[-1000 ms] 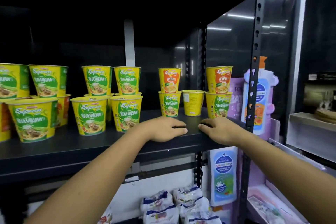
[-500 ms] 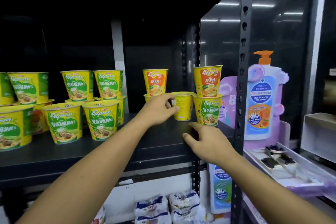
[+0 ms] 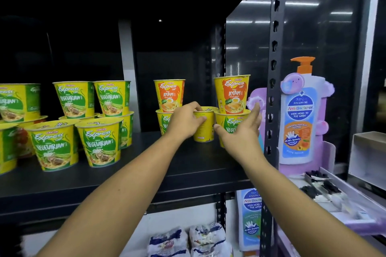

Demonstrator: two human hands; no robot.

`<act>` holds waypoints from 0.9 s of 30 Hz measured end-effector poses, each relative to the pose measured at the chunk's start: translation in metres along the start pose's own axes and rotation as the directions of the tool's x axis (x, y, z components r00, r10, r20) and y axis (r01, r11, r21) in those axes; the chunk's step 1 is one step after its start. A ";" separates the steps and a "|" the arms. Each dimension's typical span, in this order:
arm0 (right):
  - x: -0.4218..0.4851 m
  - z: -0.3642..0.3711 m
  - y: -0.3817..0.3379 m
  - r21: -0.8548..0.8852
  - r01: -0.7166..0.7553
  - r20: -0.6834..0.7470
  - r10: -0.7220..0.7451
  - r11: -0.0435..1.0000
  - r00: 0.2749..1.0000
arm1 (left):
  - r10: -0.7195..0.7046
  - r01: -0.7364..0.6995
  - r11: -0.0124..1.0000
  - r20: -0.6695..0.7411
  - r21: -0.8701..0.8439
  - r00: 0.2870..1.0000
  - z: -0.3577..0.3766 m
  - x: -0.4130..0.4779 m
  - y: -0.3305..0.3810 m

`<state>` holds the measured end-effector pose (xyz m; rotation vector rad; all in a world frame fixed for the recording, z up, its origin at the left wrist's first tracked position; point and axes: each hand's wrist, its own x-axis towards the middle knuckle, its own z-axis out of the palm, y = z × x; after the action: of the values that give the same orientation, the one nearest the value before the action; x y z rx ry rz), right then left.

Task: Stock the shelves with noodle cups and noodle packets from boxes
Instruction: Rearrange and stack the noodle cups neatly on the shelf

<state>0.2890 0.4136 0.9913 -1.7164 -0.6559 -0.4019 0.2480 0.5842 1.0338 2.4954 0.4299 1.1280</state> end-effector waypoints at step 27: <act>0.006 0.001 0.021 0.057 0.030 -0.066 -0.026 0.998 0.997 | -0.067 0.078 0.924 0.042 -0.373 0.997 -0.034 -0.039 -0.003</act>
<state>0.3064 0.4127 0.9786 -1.6334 -0.6394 -0.4525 0.1975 0.5773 1.0282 2.1408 0.2658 1.0334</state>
